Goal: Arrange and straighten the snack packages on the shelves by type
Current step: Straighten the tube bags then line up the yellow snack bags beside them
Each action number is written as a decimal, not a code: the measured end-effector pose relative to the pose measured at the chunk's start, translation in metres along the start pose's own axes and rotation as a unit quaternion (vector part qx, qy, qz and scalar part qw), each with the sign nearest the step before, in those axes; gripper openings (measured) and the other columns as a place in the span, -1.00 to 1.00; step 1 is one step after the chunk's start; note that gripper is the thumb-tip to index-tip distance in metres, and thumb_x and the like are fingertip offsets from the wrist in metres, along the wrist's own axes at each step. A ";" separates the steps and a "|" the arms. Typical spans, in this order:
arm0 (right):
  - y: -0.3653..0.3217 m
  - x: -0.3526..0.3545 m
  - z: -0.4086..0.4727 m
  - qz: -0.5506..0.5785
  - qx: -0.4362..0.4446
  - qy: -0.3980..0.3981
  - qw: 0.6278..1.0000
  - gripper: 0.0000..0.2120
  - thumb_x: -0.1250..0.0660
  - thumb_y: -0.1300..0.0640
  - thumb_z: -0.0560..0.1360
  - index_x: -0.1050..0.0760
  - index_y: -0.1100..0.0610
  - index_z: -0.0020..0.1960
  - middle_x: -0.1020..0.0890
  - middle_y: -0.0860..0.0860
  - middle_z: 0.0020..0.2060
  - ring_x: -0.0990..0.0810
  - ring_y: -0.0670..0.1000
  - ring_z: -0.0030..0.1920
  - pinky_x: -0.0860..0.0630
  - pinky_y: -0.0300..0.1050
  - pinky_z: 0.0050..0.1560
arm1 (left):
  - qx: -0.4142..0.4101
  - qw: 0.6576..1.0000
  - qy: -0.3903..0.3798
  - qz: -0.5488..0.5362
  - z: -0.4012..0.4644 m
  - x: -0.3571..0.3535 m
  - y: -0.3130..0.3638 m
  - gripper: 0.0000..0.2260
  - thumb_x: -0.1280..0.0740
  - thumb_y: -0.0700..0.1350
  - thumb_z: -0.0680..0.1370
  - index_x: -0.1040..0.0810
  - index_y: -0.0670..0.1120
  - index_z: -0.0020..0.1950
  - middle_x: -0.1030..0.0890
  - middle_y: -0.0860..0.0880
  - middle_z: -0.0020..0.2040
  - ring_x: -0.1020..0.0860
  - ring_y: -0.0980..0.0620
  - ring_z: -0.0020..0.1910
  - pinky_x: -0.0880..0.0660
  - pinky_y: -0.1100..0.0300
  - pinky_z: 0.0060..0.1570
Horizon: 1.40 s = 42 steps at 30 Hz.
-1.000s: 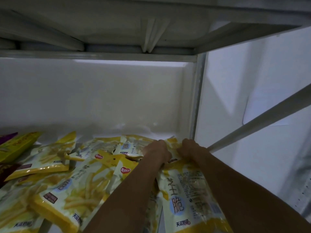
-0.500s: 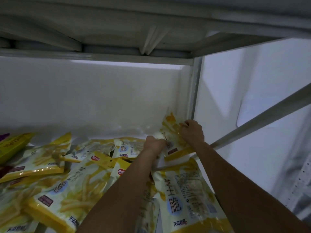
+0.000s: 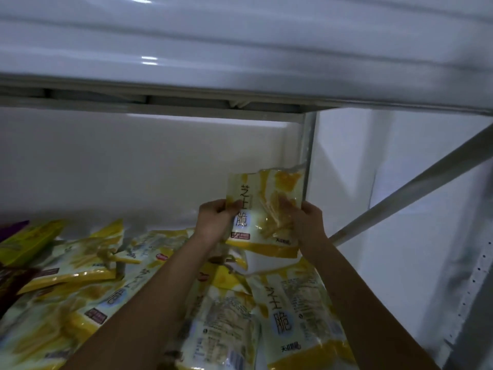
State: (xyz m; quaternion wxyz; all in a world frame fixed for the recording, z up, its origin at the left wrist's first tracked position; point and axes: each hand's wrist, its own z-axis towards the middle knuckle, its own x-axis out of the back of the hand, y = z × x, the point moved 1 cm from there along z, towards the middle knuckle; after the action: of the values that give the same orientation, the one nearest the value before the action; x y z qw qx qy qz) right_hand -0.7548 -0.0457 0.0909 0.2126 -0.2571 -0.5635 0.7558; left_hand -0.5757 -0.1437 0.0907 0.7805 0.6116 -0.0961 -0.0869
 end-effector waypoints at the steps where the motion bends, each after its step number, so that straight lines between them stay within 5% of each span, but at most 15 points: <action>1: 0.000 -0.004 -0.006 -0.003 0.009 -0.013 1.000 -0.64 -0.56 0.02 0.52 -0.61 0.35 -0.10 -0.63 0.29 -0.22 -0.70 0.35 -0.12 -0.67 0.27 0.05 | 0.000 1.000 -0.005 -0.007 -0.007 0.011 0.000 -0.79 -0.50 -0.04 0.58 -0.70 -0.18 -0.08 -0.73 -0.02 -0.17 -0.68 0.12 -0.23 -0.56 0.30 -0.24; 4: 0.000 -0.019 -0.029 -0.011 0.017 -0.053 0.998 -0.70 -0.55 0.00 0.53 -0.70 0.28 -0.03 -0.75 0.23 -0.13 -0.76 0.28 -0.05 -0.71 0.22 0.05 | -0.010 1.000 -0.022 -0.013 -0.022 0.044 -0.009 -0.44 -0.56 0.20 0.42 -0.54 -0.32 -0.18 -0.60 -0.12 -0.20 -0.56 -0.04 -0.23 -0.45 0.12 -0.16; 8: 0.001 -0.049 -0.056 -0.014 0.029 -0.106 0.994 -0.72 -0.49 0.05 0.56 -0.68 0.28 -0.12 -0.74 0.10 -0.29 -0.75 0.07 -0.26 -0.66 -0.07 -0.17 | -0.011 0.999 -0.027 -0.013 -0.049 0.082 -0.012 -0.36 -0.53 0.29 0.37 -0.46 -0.31 -0.18 -0.58 -0.15 -0.16 -0.51 -0.10 -0.20 -0.38 0.04 -0.11; 13: 0.002 -0.091 -0.081 0.007 0.038 -0.154 0.987 -0.72 -0.47 0.01 0.59 -0.68 0.20 -0.16 -0.75 0.11 -0.23 -0.75 0.07 -0.18 -0.63 -0.10 -0.15 | -0.010 0.998 0.056 -0.028 -0.088 0.129 -0.004 -0.60 -0.48 0.13 0.57 -0.53 -0.19 -0.21 -0.58 -0.09 -0.26 -0.55 -0.07 -0.26 -0.46 0.15 -0.30; 17: -0.001 -0.128 -0.100 0.023 0.022 -0.195 0.980 -0.78 -0.47 -0.05 0.59 -0.70 0.10 -0.05 -0.77 -0.07 -0.10 -0.74 -0.09 0.00 -0.62 -0.11 0.06 | -0.024 0.992 0.108 -0.052 -0.131 0.161 0.011 -0.73 -0.43 0.00 0.62 -0.68 -0.23 0.05 -0.76 -0.15 -0.02 -0.74 -0.19 -0.06 -0.66 -0.08 -0.12; 22: -0.010 -0.182 -0.144 0.044 -0.010 -0.271 0.962 -0.83 -0.48 -0.05 0.58 -0.73 0.04 -0.02 -0.78 -0.08 -0.06 -0.74 0.00 0.05 -0.64 -0.05 0.12 | -0.024 0.979 0.197 -0.046 -0.192 0.201 0.015 -0.74 -0.40 0.01 0.64 -0.72 -0.18 0.09 -0.77 -0.12 0.01 -0.74 -0.12 0.01 -0.69 -0.02 -0.03; 24: -0.011 -0.203 -0.169 0.046 -0.024 -0.305 0.951 -0.86 -0.49 -0.02 0.58 -0.74 0.03 -0.05 -0.79 -0.07 -0.09 -0.76 0.04 0.04 -0.67 0.03 0.15 | -0.025 0.970 0.240 -0.032 -0.220 0.221 0.014 -0.74 -0.38 0.02 0.64 -0.72 -0.16 0.09 -0.77 -0.09 0.00 -0.75 -0.07 -0.02 -0.68 0.09 -0.14; 28: -0.009 -0.244 -0.228 0.073 -0.052 -0.401 0.912 -0.88 -0.49 0.03 0.58 -0.75 0.08 -0.03 -0.78 0.07 0.00 -0.75 0.13 0.09 -0.66 0.17 0.17 | -0.030 0.938 0.346 0.014 -0.286 0.264 0.012 -0.70 -0.35 0.04 0.66 -0.70 -0.20 0.03 -0.78 -0.06 -0.07 -0.75 -0.04 -0.09 -0.68 0.09 -0.17; 33: -0.002 -0.298 -0.316 0.070 -0.058 -0.495 0.864 -0.88 -0.47 0.04 0.60 -0.74 0.07 -0.03 -0.79 0.02 -0.07 -0.76 0.13 0.03 -0.67 0.14 0.10 | -0.034 0.877 0.474 0.066 -0.366 0.319 0.011 -0.54 -0.36 -0.03 0.67 -0.54 -0.06 -0.44 -0.61 0.07 -0.42 -0.59 0.11 -0.41 -0.54 0.19 -0.37; 37: 0.007 -0.339 -0.385 0.062 -0.062 -0.536 0.840 -0.81 -0.48 -0.03 0.58 -0.73 0.09 -0.04 -0.77 0.12 -0.06 -0.75 0.22 0.02 -0.68 0.26 0.10 | -0.056 0.841 0.533 0.078 -0.423 0.371 0.006 -0.45 -0.40 0.06 0.64 -0.46 -0.47 -0.13 -0.56 -0.20 -0.26 -0.53 -0.09 -0.28 -0.52 0.08 -0.35; 42: 0.010 -0.387 -0.463 0.066 -0.099 -0.584 0.803 -0.72 -0.49 -0.02 0.56 -0.68 0.22 0.01 -0.76 0.17 -0.01 -0.74 0.23 0.05 -0.67 0.20 0.14 | -0.031 0.806 0.585 0.086 -0.482 0.430 0.003 -0.61 -0.38 -0.02 0.66 -0.59 -0.34 -0.16 -0.67 -0.19 -0.26 -0.60 0.03 -0.32 -0.51 0.21 -0.38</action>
State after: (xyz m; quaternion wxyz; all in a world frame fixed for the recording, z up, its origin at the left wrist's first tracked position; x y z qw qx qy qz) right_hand -0.1632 0.0588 0.0316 -0.2336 0.1768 -0.6344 0.7154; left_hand -0.0361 0.2002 -0.0005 0.7113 0.5114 0.3299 0.3518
